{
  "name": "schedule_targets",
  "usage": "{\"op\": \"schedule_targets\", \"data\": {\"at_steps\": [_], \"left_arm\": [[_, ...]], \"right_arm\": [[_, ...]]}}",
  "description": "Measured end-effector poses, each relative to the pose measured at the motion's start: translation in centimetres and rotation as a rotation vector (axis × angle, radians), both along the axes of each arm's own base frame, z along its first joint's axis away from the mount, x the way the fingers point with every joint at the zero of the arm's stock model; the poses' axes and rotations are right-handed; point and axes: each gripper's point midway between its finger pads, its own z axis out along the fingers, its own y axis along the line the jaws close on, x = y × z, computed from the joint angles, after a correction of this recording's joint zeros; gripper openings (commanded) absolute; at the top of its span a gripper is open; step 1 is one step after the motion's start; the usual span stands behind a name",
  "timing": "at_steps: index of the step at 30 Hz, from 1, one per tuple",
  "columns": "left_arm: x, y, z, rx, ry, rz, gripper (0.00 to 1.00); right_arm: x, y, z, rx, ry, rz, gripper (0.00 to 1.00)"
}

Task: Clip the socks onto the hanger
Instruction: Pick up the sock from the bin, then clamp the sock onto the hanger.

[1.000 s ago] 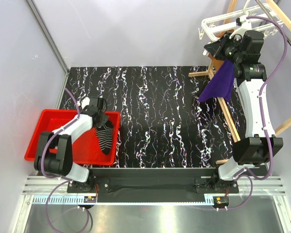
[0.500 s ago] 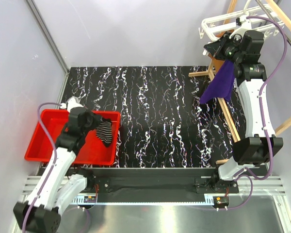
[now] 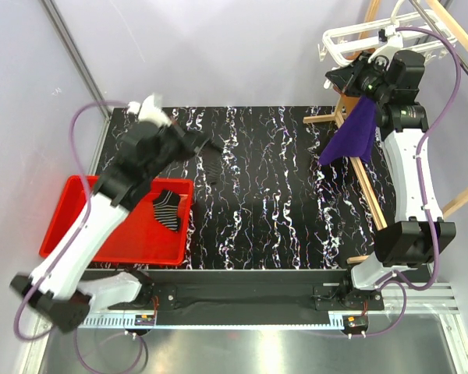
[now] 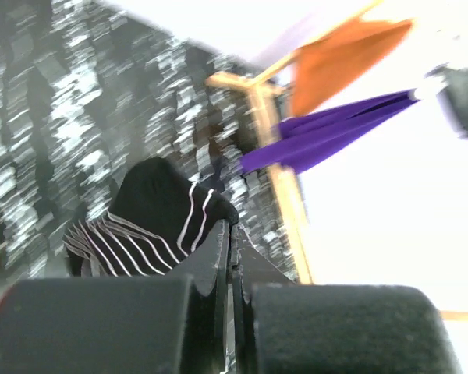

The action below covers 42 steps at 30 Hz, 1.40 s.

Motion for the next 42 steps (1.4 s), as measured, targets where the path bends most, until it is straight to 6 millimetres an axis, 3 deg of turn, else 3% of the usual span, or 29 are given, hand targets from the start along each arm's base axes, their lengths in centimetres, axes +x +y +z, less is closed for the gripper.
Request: {"op": "schedule_targets", "data": {"at_steps": [2,4,8,12,16,21,29,42], "left_arm": [[2.0,-2.5,2.0,-0.033,-0.026,-0.029,0.00],[4.1,-4.8,2.7,-0.056,-0.032,-0.048,0.00],[7.4,-9.3,1.2,-0.075,0.026,-0.094,0.00],[10.3,-14.2,1.3,-0.117,0.041,-0.150,0.00],[11.9,-18.8,2.8,-0.183,0.028,-0.208,0.00],[12.5,-22.7,4.6,-0.276,0.012,-0.260,0.00],[13.4,-26.0,4.9,-0.400,0.018,-0.288,0.00],[13.7,-26.8,7.5,-0.537,0.014,-0.286,0.00]], "right_arm": [[-0.1,0.2,0.2,0.004,-0.011,0.012,0.00],[-0.2,0.4,0.2,0.006,-0.023,0.028,0.00],[-0.5,0.9,0.1,0.009,-0.038,0.059,0.00],[-1.0,1.3,0.6,0.010,-0.063,0.092,0.00],[-1.7,1.8,1.2,0.012,-0.089,0.126,0.00],[-2.1,2.2,1.6,0.012,-0.108,0.153,0.00],[-2.2,2.6,1.0,0.013,-0.114,0.180,0.00],[-2.4,2.9,0.9,0.009,-0.133,0.208,0.00]]}}
